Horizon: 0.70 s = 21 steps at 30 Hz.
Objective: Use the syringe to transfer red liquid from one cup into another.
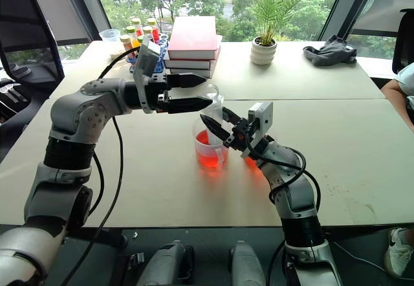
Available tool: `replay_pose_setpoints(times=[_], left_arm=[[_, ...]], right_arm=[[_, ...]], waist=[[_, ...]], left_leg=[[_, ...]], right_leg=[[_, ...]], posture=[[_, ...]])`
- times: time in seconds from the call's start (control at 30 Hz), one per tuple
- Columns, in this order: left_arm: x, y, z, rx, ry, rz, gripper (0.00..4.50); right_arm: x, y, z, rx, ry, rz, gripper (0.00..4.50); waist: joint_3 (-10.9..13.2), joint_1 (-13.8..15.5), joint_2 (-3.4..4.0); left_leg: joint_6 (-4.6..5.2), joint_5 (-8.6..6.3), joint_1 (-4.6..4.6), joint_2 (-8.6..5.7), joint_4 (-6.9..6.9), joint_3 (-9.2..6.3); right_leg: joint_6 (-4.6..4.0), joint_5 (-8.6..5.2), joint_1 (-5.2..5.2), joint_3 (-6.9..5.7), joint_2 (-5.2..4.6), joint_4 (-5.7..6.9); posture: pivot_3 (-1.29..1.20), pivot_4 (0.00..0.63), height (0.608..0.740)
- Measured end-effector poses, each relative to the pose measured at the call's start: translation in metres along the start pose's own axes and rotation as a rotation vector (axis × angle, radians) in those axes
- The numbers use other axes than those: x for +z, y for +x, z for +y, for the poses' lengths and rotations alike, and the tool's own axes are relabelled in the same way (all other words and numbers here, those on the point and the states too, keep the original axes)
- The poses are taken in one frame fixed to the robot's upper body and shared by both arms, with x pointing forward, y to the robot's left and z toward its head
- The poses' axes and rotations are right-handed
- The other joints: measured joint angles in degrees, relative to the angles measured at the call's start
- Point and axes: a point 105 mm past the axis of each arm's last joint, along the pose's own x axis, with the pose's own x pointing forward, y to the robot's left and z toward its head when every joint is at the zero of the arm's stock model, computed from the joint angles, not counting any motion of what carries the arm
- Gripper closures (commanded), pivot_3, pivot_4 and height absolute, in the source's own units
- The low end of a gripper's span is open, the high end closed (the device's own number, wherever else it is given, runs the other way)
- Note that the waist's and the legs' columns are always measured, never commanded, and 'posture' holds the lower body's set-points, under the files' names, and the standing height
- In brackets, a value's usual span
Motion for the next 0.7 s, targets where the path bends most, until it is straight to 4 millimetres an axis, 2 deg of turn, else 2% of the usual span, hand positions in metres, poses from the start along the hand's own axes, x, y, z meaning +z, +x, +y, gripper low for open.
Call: replay_pose_setpoints(times=[0.03,0.13,0.37,0.7], left_arm=[[0.0,0.0012,0.0004,-0.002,-0.004,-0.002,0.0],[0.0012,0.005,0.0007,-0.01,-0.008,-0.008,0.81],[-0.0007,0.0078,-0.0011,-0.032,-0.013,-0.007,4.34],[0.0005,0.0074,-0.0007,-0.034,0.008,-0.001,4.44]], right_arm=[[-0.0002,0.0001,0.0,-0.001,-0.002,0.001,3.12],[-0.0007,0.0007,0.0005,-0.002,-0.004,0.003,3.12],[-0.0018,0.0009,0.0004,-0.005,-0.013,0.012,3.12],[-0.002,0.0011,0.0013,0.008,-0.017,0.019,3.12]], waist=[[0.0,0.0,0.0],[0.0,0.0,0.0],[0.0,0.1,0.0],[0.0,0.1,0.0]], left_leg=[[0.0,0.0,0.0,0.0,0.0,-0.01],[0.0,0.0,0.0,0.0,0.0,-0.01],[0.0,0.0,0.0,0.0,0.0,-0.01],[0.0,0.0,0.0,0.0,0.0,-0.01]], right_leg=[[0.0,0.0,0.0,0.0,0.0,0.0],[0.0,0.0,0.0,0.0,0.0,0.0],[0.0,0.0,0.0,0.0,0.0,0.0],[0.0,0.0,0.01,0.0,0.0,0.0]], posture=[[0.0,0.15,0.74],[0.0,0.15,0.74],[0.0,0.15,0.74],[0.0,0.15,0.74]])
